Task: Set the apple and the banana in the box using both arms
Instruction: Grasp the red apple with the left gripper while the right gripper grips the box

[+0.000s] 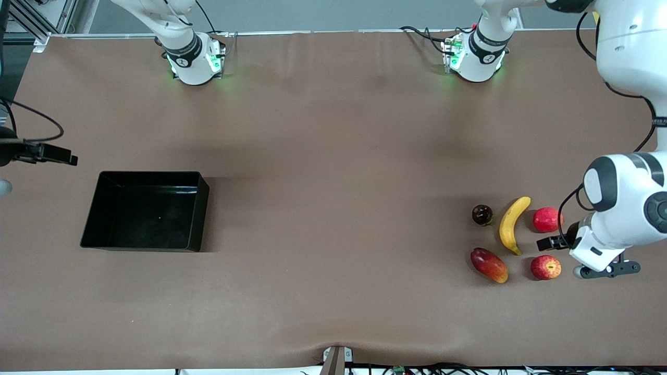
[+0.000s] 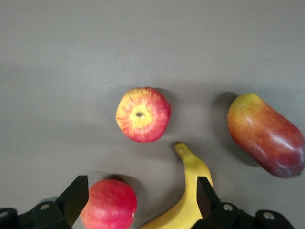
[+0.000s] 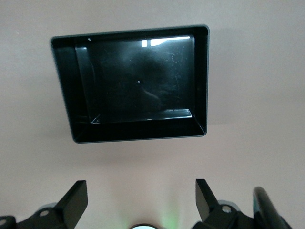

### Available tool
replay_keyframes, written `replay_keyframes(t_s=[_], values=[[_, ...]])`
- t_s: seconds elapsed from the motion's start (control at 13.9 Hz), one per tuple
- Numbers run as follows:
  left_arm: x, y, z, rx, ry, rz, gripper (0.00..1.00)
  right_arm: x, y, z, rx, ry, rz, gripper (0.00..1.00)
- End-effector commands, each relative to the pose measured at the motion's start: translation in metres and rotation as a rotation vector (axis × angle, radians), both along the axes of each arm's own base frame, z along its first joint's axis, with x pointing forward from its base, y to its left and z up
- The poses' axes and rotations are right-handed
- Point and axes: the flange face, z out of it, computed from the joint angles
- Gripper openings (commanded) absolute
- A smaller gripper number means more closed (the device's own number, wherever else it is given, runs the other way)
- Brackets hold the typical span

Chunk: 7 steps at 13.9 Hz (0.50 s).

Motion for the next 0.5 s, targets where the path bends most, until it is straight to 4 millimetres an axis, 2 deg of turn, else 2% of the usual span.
replay_keyframes(t_s=[0.0, 0.14, 0.43], values=[[0.014, 0.014, -0.012, 0.016, -0.041, -0.053, 1.00, 0.018, -0.013, -0.029, -0.006, -0.007, 0.015, 1.00], [0.018, 0.028, -0.030, 0.017, -0.078, -0.067, 1.00, 0.030, -0.032, -0.061, -0.003, -0.003, 0.018, 1.00], [0.022, 0.028, -0.055, 0.014, -0.109, -0.088, 1.00, 0.052, -0.080, -0.151, 0.022, -0.017, 0.018, 1.00]])
